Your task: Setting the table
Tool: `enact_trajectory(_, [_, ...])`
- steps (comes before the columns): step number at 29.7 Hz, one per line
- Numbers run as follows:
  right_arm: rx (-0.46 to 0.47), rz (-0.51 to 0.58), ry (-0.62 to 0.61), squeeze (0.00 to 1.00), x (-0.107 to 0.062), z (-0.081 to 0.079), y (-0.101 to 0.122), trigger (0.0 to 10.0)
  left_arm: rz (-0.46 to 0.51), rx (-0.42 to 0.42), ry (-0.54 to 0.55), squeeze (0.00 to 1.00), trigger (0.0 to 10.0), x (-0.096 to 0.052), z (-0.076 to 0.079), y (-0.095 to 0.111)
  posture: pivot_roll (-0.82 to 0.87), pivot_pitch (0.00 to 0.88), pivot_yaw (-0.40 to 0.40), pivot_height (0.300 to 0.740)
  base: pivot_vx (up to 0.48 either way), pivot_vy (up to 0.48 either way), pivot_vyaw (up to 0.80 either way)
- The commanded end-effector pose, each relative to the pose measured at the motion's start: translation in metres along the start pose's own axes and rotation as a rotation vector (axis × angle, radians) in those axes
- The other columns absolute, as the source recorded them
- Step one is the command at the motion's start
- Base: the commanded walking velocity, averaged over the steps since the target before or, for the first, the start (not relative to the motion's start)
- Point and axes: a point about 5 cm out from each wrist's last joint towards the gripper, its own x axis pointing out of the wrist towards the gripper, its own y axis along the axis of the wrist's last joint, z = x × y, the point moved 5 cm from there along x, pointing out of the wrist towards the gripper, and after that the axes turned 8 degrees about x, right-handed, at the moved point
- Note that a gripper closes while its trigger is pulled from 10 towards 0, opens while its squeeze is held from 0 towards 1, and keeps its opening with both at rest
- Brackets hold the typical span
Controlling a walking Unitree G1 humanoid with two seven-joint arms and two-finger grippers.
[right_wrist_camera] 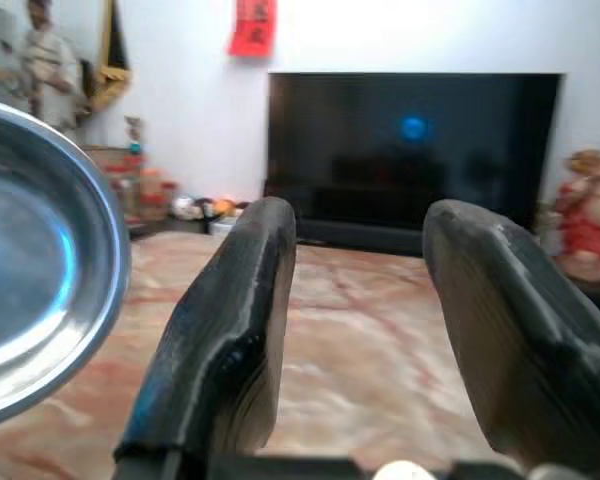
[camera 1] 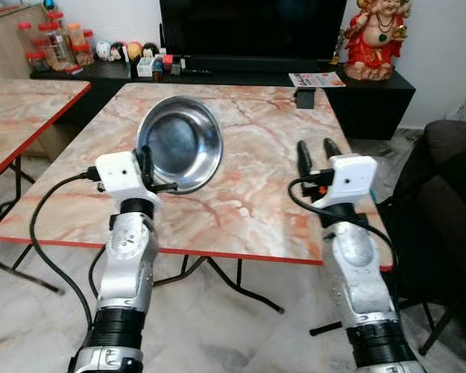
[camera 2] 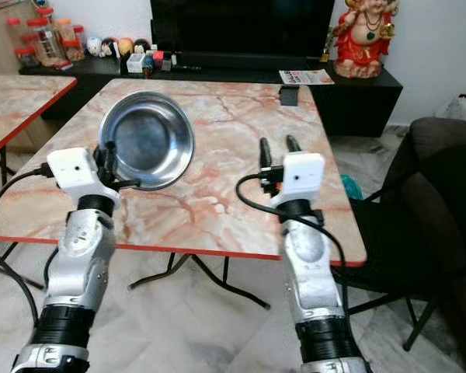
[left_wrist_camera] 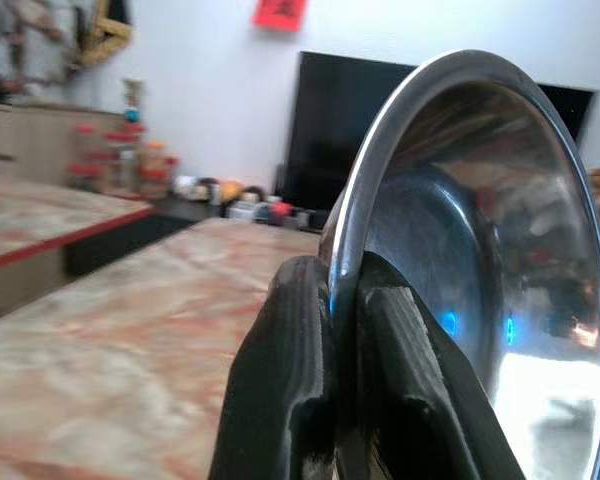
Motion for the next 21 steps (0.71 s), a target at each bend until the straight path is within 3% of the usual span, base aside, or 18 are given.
enact_trajectory(1, [-0.008, 0.009, -0.018, 0.00, 0.0003, 0.0083, 0.0040, 10.0, 0.013, -0.022, -0.028, 0.00, 10.0, 0.0018, 0.0109, 0.0049, -0.10, 0.002, 0.004, 0.740, 0.281, 0.000, 0.00])
enact_trajectory(21, [-0.002, 0.013, -0.007, 0.00, -0.0002, 0.0054, 0.0044, 10.0, 0.009, -0.023, -0.040, 0.00, 10.0, 0.0016, 0.0130, 0.0047, -0.10, 0.005, 0.005, 0.740, 0.278, 0.000, 0.00])
